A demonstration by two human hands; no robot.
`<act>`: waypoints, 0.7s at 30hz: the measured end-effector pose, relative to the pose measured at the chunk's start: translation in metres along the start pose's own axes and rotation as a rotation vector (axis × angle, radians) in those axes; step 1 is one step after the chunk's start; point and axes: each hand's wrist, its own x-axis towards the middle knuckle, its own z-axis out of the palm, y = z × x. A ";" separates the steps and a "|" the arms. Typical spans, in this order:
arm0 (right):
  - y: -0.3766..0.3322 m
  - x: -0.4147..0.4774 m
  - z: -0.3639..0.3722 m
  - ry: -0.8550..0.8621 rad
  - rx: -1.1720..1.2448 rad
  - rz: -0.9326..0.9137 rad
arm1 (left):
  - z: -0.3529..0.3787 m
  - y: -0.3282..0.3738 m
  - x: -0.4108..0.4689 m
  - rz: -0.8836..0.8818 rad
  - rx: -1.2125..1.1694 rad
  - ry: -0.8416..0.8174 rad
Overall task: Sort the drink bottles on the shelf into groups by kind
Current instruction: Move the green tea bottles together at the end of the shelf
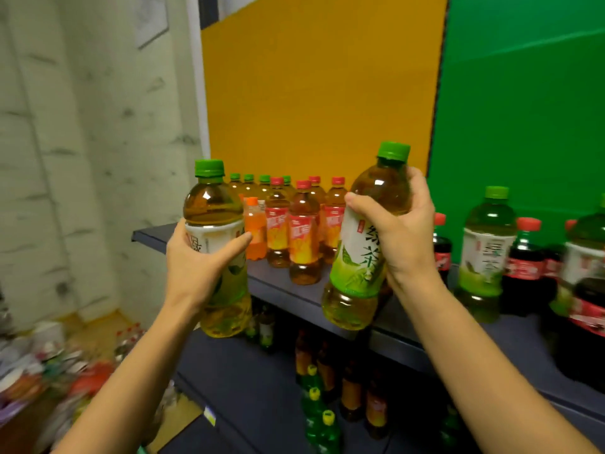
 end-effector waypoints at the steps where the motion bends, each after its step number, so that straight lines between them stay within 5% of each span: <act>1: 0.010 0.000 0.016 -0.012 -0.004 0.007 | -0.010 -0.007 0.006 0.000 0.018 0.011; 21: 0.227 0.060 0.292 -0.152 -0.009 0.013 | -0.129 -0.189 0.206 -0.053 0.156 0.153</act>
